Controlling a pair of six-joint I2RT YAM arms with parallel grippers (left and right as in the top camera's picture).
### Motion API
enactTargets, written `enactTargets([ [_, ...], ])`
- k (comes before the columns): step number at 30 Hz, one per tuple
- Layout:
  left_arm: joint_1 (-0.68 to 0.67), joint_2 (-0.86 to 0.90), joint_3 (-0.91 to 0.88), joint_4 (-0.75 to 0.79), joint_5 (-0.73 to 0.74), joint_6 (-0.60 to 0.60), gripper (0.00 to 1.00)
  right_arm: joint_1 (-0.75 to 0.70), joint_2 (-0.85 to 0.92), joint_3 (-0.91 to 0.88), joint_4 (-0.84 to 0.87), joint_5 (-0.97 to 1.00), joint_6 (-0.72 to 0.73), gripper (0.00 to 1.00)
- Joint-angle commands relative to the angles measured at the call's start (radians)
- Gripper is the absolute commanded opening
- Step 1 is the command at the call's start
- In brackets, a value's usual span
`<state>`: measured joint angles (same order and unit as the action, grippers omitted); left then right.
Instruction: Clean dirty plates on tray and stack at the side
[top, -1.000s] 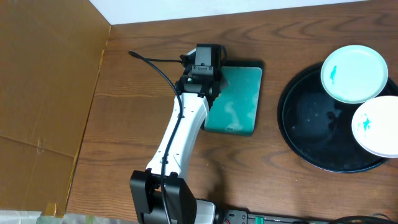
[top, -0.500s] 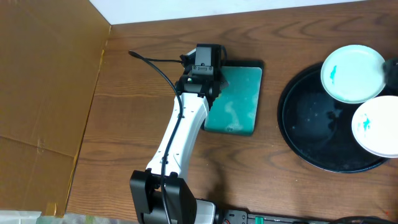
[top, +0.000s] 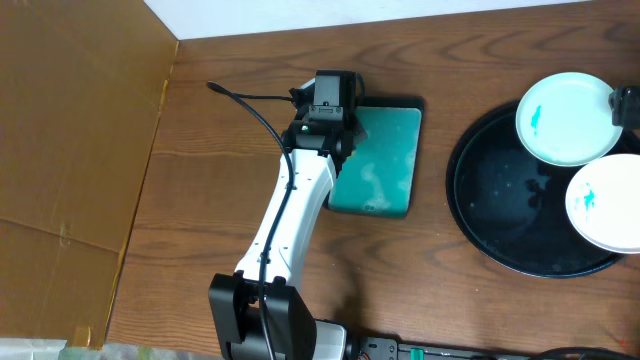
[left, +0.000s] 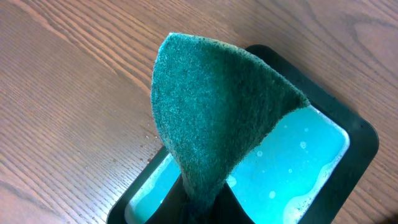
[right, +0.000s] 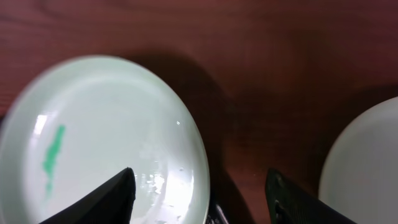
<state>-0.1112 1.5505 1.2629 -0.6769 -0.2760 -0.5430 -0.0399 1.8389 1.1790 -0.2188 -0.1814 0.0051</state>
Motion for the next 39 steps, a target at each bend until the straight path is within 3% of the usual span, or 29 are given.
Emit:
enactTargets([
  [1,0.004,-0.003,0.0,-0.003,-0.021,0.003,0.08,0.009,0.072,0.006,0.002,0.02,-0.026,0.64],
  [7,0.004,-0.003,0.0,-0.003,-0.021,0.003,0.08,0.017,0.113,0.006,0.056,0.009,-0.03,0.46],
  [12,0.004,-0.003,0.0,-0.003,-0.021,0.003,0.08,0.028,0.128,0.006,0.066,0.009,-0.045,0.48],
  [15,0.004,-0.003,0.0,-0.004,-0.021,0.003,0.08,0.029,0.161,0.006,0.066,0.009,-0.044,0.39],
  [20,0.004,-0.003,0.0,-0.004,-0.02,0.003,0.08,0.028,0.174,0.007,0.07,0.017,-0.045,0.36],
  [25,0.004,-0.003,0.0,-0.003,-0.021,0.002,0.08,0.029,0.141,0.027,0.062,0.015,-0.044,0.01],
  [34,0.004,-0.003,0.0,0.0,-0.014,0.002,0.08,0.062,0.036,0.053,-0.014,-0.151,-0.005,0.01],
  [39,0.003,-0.002,0.0,0.025,0.135,0.003,0.08,0.109,0.007,0.053,-0.1,-0.298,0.024,0.01],
])
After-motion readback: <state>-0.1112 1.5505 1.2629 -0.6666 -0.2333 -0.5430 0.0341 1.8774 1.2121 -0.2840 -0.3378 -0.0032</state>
